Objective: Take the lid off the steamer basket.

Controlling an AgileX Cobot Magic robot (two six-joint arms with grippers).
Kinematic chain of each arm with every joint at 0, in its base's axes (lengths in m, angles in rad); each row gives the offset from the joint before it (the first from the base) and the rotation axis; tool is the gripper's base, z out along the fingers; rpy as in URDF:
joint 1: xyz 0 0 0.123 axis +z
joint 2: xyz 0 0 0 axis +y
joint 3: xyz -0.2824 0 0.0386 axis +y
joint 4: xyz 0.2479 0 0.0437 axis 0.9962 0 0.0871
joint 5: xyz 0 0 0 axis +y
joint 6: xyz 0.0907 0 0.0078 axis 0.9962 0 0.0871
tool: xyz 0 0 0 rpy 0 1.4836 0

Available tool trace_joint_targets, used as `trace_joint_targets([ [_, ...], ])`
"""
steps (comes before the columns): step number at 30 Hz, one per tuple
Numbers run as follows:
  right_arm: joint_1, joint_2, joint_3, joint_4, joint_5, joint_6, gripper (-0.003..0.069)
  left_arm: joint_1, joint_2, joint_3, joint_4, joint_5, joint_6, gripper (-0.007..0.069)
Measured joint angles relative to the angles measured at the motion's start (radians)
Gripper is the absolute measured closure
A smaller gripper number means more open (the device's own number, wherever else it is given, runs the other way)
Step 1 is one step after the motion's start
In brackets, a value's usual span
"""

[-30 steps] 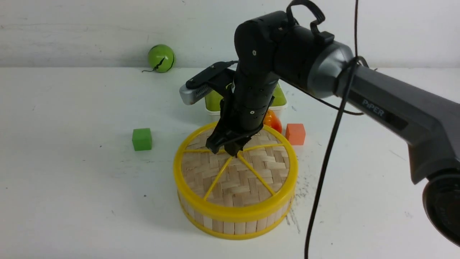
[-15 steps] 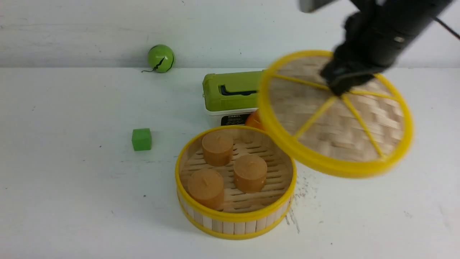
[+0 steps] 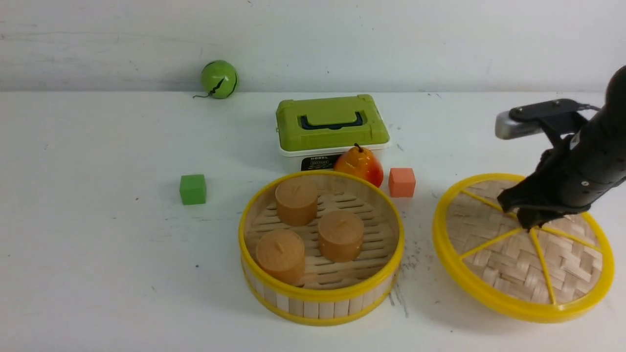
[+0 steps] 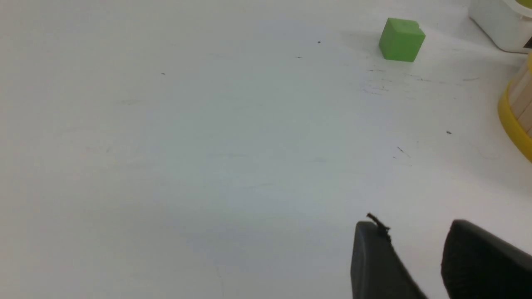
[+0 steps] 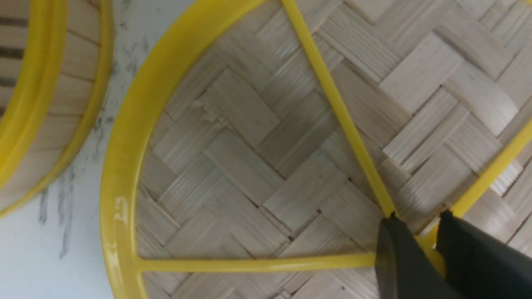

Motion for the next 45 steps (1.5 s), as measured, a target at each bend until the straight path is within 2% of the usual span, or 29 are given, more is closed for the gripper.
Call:
trace_joint_targets([
  [3,0.0,0.079,0.001,0.003,-0.063,0.032,0.0554,0.0,0.0,0.0,0.0,0.0,0.0,0.0385],
  [11,0.0,0.15,-0.004,0.003,-0.082,0.047,0.0538,0.0,0.0,0.0,0.0,0.0,0.0,0.0385],
  [13,0.0,0.152,-0.007,0.003,-0.082,0.047,0.0517,0.0,0.0,0.0,0.0,0.0,0.0,0.0385],
  [16,0.0,0.146,-0.034,0.02,-0.035,0.047,0.0437,0.0,0.0,0.0,0.0,0.0,0.0,0.0385],
  [19,0.0,0.066,-0.037,0.064,0.007,0.024,0.0379,0.0,0.0,0.0,0.0,0.0,0.0,0.0385],
  [23,0.0,-0.189,0.028,0.142,-0.037,-0.049,0.0366,0.0,0.0,0.0,0.0,0.0,0.0,0.0385],
  [25,0.0,-0.324,0.097,0.164,-0.089,-0.068,0.0387,0.0,0.0,0.0,0.0,0.0,0.0,0.0385],
  [28,0.0,-0.516,0.223,0.172,-0.178,-0.077,0.0455,0.0,0.0,0.0,0.0,0.0,0.0,0.0385],
  [30,0.0,-0.664,0.328,0.172,-0.245,-0.081,0.0542,0.0,0.0,0.0,0.0,0.0,0.0,0.0385],
  [31,0.0,-0.677,0.337,0.172,-0.249,-0.081,0.0551,0.0,0.0,0.0,0.0,0.0,0.0,0.0385],
  [33,0.0,-0.824,0.434,0.172,-0.293,-0.081,0.0657,0.0,0.0,0.0,0.0,0.0,0.0,0.0385],
  [34,0.0,-0.871,0.463,0.172,-0.297,-0.081,0.0673,0.0,0.0,0.0,0.0,0.0,0.0,0.0385],
  [45,0.0,-1.122,0.551,0.177,-0.317,-0.082,0.0681,0.0,0.0,0.0,0.0,0.0,0.0,0.0385],
])
